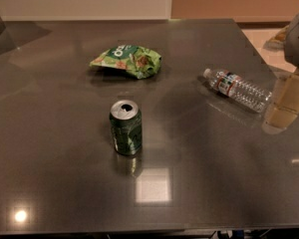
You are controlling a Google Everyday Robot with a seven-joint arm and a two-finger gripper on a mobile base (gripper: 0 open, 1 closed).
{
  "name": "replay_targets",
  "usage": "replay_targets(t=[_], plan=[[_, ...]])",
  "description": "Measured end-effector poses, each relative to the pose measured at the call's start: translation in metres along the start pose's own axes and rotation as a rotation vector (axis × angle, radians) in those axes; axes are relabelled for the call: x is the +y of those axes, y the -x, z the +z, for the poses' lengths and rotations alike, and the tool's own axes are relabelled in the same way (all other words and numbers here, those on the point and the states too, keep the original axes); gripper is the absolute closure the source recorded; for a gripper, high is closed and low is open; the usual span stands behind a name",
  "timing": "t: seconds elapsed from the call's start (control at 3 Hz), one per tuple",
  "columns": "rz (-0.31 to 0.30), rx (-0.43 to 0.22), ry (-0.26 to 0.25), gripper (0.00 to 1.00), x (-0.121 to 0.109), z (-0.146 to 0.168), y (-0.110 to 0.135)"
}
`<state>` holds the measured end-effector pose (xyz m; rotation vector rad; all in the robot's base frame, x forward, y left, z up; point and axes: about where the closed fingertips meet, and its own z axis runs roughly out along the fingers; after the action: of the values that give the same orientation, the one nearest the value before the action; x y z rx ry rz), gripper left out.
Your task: Place water bottle upright
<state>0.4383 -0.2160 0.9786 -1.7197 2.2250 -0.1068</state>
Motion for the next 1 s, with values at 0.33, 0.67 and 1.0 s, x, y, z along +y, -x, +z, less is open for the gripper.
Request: replay_targets(t=[0.33,0.67,1.0], plan=[[0.000,0.000,0.000,0.00,0.000,0.000,0.000],[0.044,0.042,0.029,0.00,-0.011,0.010,0.001],[0.111,0.101,0.068,0.00,-0.028,0.026,0.004]])
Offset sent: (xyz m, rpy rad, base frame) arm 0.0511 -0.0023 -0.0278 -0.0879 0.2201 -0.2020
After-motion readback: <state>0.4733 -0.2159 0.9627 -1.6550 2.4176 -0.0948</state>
